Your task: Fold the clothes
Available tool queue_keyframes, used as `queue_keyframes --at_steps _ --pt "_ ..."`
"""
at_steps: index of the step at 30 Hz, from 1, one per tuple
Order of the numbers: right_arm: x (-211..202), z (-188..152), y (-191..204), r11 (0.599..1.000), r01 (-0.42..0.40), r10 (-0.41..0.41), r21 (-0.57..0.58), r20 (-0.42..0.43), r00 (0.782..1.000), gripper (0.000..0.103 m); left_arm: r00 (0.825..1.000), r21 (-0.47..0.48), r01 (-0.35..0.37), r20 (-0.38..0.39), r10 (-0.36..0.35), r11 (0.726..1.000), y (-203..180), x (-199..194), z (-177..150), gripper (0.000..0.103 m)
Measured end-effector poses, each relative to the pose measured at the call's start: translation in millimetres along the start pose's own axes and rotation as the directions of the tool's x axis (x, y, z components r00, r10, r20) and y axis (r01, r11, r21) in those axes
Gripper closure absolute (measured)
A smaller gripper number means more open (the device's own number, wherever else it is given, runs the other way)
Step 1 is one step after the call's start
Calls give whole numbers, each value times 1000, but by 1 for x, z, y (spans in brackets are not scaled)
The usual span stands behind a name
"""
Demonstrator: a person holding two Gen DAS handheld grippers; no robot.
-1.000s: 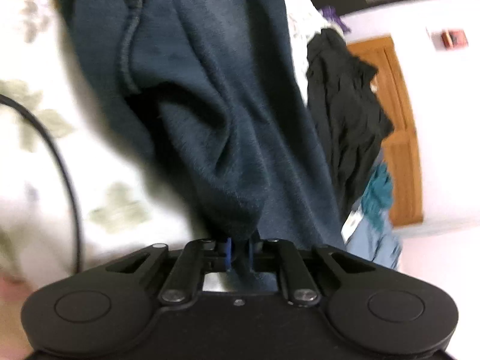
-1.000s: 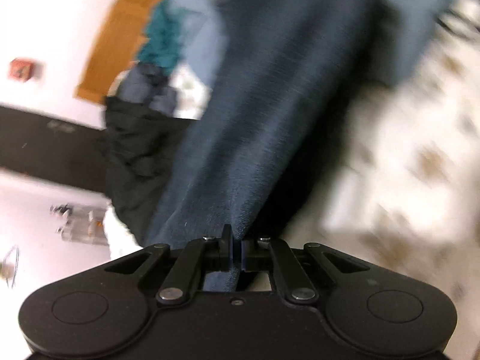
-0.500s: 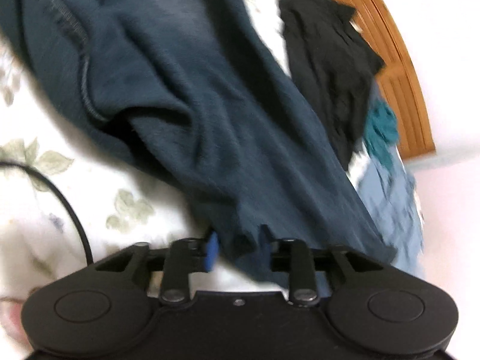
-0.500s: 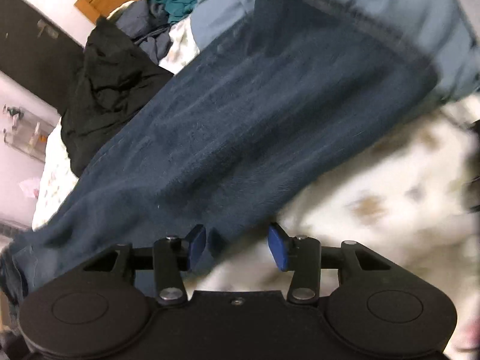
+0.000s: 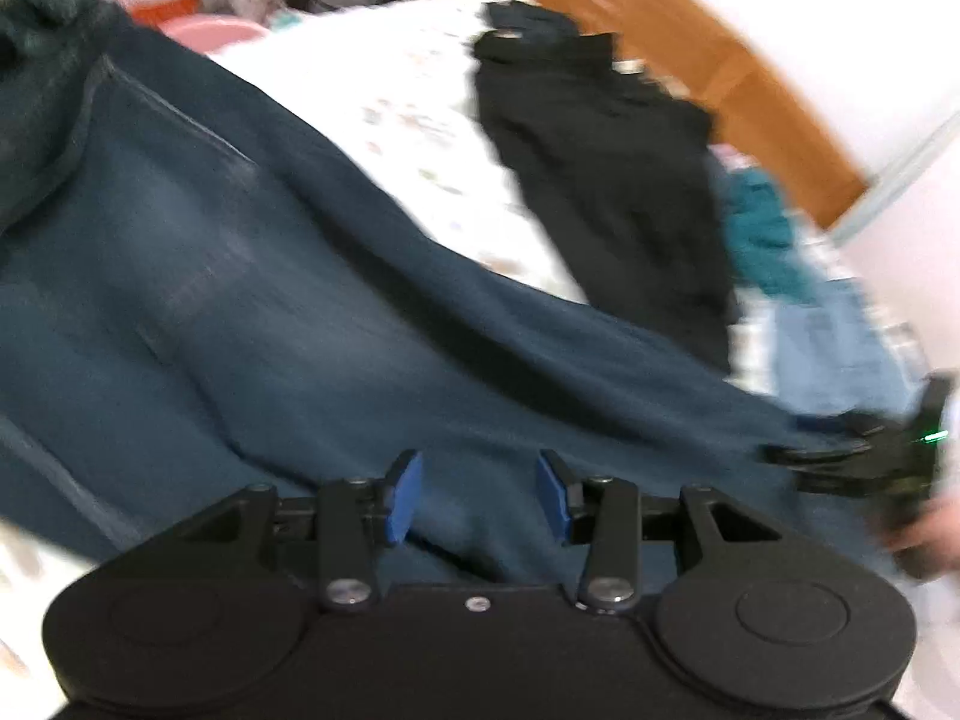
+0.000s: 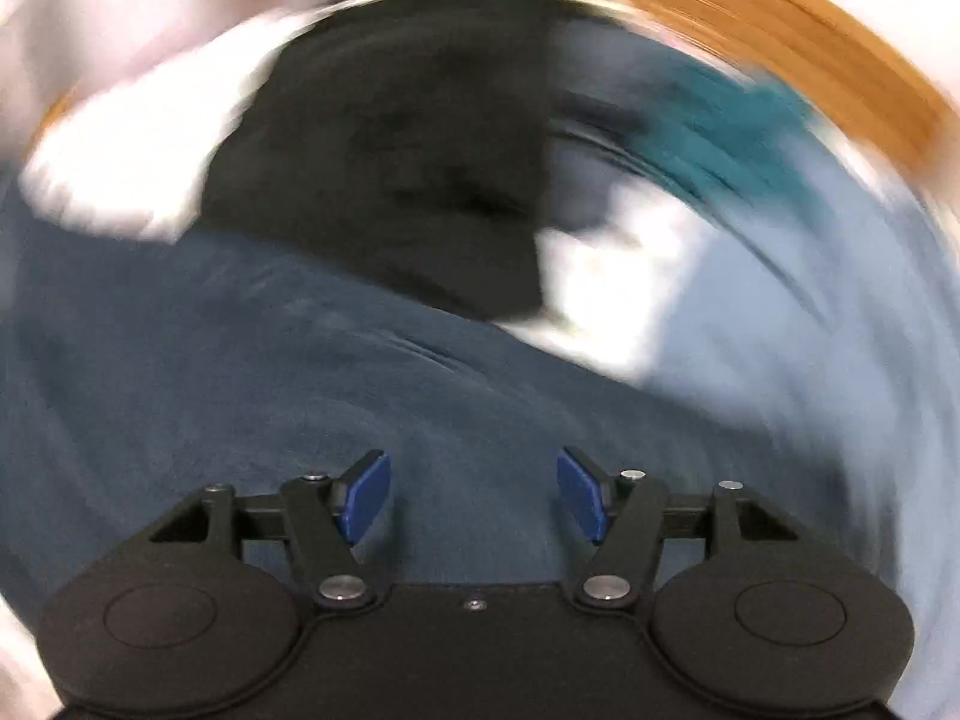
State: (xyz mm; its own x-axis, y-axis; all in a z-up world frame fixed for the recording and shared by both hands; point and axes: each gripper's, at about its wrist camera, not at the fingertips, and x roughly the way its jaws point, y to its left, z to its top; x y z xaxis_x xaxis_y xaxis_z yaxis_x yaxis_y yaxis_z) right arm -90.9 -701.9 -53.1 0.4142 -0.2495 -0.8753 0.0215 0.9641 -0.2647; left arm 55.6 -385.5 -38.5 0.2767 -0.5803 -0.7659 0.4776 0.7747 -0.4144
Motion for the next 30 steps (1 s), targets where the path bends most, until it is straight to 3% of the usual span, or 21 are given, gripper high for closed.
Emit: queue_keyframes --at_steps 2,5,8,10,11,12,15,21,23,24,26,28,30 --pt "15 17 8 993 -45 42 -107 -25 999 36 999 5 -42 -14 42 999 9 17 10 62" --pt "35 27 15 974 -44 33 -222 -57 998 33 994 28 -98 -36 99 995 20 32 13 63" --pt "58 37 -5 980 -141 126 -137 -114 985 36 992 68 -120 -40 123 991 27 41 11 64" --pt "62 39 -11 977 -170 156 -132 -112 981 48 991 89 -127 -39 131 988 28 46 11 64" --pt "61 39 -11 976 -166 152 -143 -103 983 64 990 106 -130 -36 135 986 27 47 10 64" --pt "61 39 -9 975 -159 144 -158 -99 985 77 990 123 -134 -37 140 983 26 47 9 64" --pt "62 37 10 948 -82 61 -307 -78 995 81 988 121 -145 -39 151 982 28 46 8 66" --pt "64 35 14 923 37 -39 -383 3 999 87 985 99 -159 -48 164 982 29 42 8 66" --pt "63 33 13 914 111 -101 -389 48 994 93 985 96 -161 -48 166 982 30 41 8 66" --pt "64 32 11 911 161 -146 -379 69 987 103 985 95 -163 -49 168 982 31 40 7 66" --pt "71 36 -6 919 254 -246 -301 62 967 103 984 98 -168 -48 173 981 31 39 6 66" --pt "76 40 -27 980 109 -112 -165 -11 994 103 983 105 -171 -47 177 980 31 38 5 66" --pt "72 41 -16 961 150 -151 -235 13 988 103 983 116 -174 -45 180 978 31 38 5 66"
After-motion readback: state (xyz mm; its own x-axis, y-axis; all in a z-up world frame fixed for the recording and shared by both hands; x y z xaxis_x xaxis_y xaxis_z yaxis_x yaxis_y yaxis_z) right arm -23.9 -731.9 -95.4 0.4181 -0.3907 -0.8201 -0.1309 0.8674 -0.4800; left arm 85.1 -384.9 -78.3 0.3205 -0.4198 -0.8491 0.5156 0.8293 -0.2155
